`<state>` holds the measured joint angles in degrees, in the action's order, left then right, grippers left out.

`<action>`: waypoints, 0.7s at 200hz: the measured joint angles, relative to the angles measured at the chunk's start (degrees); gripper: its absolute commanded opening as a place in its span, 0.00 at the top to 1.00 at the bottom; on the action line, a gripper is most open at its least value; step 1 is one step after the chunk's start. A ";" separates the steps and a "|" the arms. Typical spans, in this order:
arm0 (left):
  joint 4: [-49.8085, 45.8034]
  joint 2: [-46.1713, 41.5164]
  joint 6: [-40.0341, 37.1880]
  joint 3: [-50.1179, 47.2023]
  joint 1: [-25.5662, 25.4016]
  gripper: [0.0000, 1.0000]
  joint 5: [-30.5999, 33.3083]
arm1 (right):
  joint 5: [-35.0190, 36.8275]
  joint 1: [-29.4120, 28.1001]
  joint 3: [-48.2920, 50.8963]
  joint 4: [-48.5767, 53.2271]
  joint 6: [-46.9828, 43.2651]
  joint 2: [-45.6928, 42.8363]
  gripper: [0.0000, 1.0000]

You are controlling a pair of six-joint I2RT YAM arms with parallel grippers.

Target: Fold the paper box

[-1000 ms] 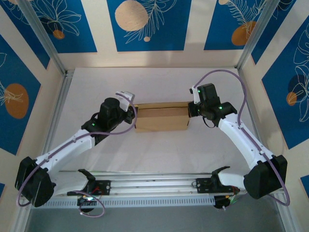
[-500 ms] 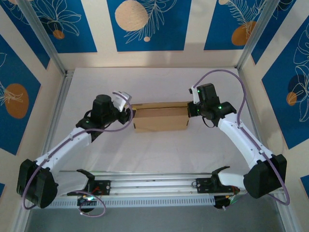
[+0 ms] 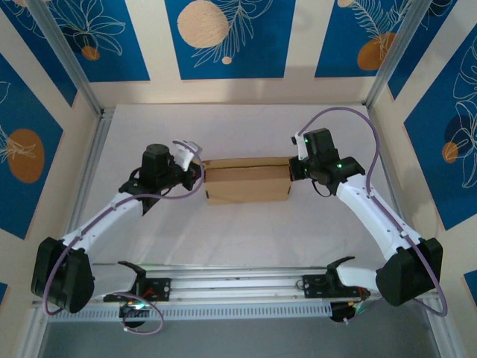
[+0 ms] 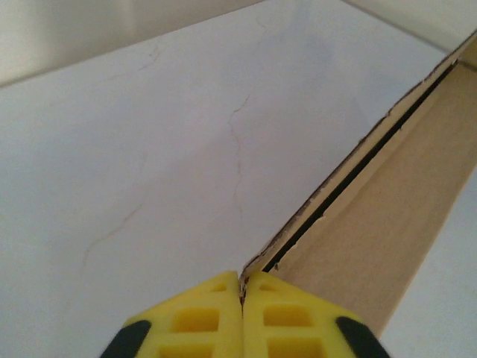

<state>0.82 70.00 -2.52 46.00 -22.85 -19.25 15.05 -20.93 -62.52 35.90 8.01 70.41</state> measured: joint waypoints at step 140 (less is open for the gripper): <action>-3.39 3.10 21.88 4.74 -8.83 1.00 20.50 | 3.02 -1.95 -0.15 0.61 5.66 -0.02 0.99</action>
<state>-2.57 73.10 19.35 50.74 -31.68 1.26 18.06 -22.87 -62.67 36.51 13.67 70.39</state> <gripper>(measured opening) 0.047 0.066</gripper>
